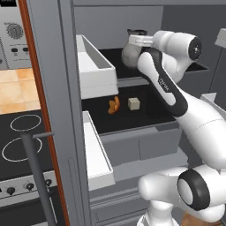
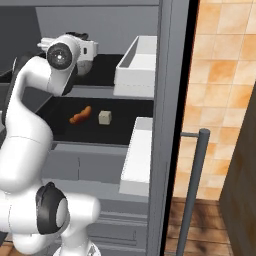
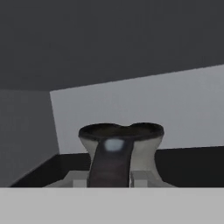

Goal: Move the tofu and hotdog bun from the top shelf to the second highest shelf to make space. Then, place the pitcher from the counter on the cleared top shelf.

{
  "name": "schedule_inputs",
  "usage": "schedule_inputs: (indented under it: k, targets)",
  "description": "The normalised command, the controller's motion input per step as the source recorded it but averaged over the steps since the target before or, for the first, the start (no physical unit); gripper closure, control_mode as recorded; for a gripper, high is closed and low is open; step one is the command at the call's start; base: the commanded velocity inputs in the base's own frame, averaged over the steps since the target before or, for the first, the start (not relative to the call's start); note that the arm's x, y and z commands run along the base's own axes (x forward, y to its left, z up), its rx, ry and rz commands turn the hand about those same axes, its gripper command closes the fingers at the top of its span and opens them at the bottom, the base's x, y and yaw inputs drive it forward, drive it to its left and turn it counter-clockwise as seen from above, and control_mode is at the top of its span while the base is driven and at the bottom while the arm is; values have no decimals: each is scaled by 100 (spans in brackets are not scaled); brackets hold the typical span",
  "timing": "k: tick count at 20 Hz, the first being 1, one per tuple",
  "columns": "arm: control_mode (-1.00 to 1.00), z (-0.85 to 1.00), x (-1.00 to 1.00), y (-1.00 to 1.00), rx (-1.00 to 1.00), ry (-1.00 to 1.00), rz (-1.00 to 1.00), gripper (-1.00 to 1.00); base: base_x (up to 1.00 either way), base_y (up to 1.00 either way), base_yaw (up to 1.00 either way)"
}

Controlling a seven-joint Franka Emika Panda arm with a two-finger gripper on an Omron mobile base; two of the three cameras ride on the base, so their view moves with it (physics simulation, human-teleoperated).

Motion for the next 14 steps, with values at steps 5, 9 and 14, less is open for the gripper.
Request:
schedule_inputs:
  k: [5, 9, 14]
  targets:
    - [-100, -51, 1, 10, -16, 1, 0, 100, 0, 0, 0]
    - [-100, -57, 0, 19, -19, 0, 0, -100, 0, 0, 0]
    - [-100, -32, 0, 4, -12, 0, 0, -100, 0, 0, 0]
